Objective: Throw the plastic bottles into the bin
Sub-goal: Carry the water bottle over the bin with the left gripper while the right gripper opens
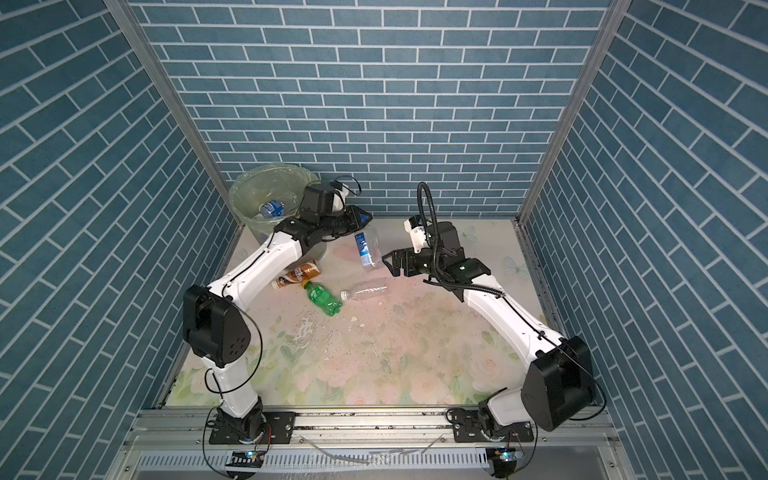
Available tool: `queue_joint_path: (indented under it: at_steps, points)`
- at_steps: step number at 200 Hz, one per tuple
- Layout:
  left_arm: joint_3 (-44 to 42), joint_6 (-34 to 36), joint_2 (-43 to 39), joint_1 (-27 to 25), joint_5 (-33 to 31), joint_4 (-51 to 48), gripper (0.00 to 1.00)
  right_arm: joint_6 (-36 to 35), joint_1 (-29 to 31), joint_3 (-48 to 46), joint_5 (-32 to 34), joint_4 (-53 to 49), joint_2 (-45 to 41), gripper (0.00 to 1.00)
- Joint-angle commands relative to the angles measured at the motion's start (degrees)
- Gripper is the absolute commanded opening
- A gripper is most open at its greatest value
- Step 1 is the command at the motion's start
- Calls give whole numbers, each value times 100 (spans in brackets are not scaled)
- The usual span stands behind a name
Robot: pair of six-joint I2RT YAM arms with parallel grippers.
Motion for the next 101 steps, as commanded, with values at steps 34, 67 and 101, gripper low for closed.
queue_joint_path:
  at_steps: [34,67,101]
  points:
    - [1428,842,-252,629,-400,-1021,24,-398,259,1128,-257,97,290,99]
    - [2654,1143,-149,1118,-684,-1401,24,-589,505,1627,-232,49,619,99]
    - [3904,1514,-60,1572,-1245,-1542,24,-594,603,1840,-199,45,795,99]
